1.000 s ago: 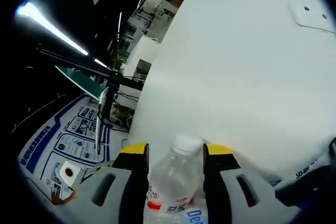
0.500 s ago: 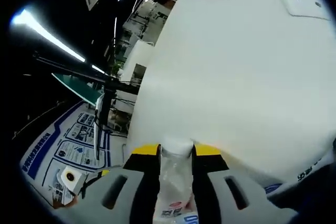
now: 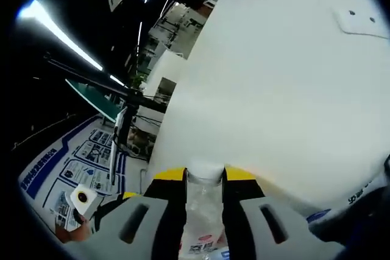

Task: Arrange the tabletop items into an orderly group along one side of the table until the central work area is clear of visible clutter.

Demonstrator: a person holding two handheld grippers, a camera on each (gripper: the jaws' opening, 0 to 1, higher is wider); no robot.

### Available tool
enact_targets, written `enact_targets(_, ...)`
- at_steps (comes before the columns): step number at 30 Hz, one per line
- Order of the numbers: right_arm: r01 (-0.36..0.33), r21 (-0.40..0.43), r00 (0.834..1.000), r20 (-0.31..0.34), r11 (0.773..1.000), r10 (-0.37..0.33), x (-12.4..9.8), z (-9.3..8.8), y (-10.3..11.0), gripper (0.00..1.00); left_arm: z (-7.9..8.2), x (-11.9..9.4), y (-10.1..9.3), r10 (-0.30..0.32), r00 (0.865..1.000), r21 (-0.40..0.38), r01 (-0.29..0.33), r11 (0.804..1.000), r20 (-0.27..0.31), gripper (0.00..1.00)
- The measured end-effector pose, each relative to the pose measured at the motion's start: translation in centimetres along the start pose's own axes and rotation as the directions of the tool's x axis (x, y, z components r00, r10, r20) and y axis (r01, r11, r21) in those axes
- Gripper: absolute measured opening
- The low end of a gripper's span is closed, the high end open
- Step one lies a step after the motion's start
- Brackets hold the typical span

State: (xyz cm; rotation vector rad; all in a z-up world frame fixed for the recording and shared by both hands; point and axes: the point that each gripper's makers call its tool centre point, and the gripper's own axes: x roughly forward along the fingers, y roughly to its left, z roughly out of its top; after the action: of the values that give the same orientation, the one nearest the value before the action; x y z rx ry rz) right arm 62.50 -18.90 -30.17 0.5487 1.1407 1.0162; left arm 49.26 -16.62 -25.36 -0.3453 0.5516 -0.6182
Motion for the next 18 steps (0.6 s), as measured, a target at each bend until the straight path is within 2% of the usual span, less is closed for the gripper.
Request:
enact_targets(10, -0.008, -0.081, 0.999, 0.033, 0.997, 0.011, -0.7, 0.5, 0.9, 0.19, 0.4, 2.9, 0.9, -0.050, 0.998, 0.013, 0.050, 0.999, -0.023, 0.87)
enact_targets(18, -0.001, -0.142, 0.999, 0.048, 0.990, 0.008, -1.0, 0.7, 1.8, 0.19, 1.2, 6.1, 1.4, -0.112, 0.993, -0.032, 0.111, 0.993, -0.026, 0.84)
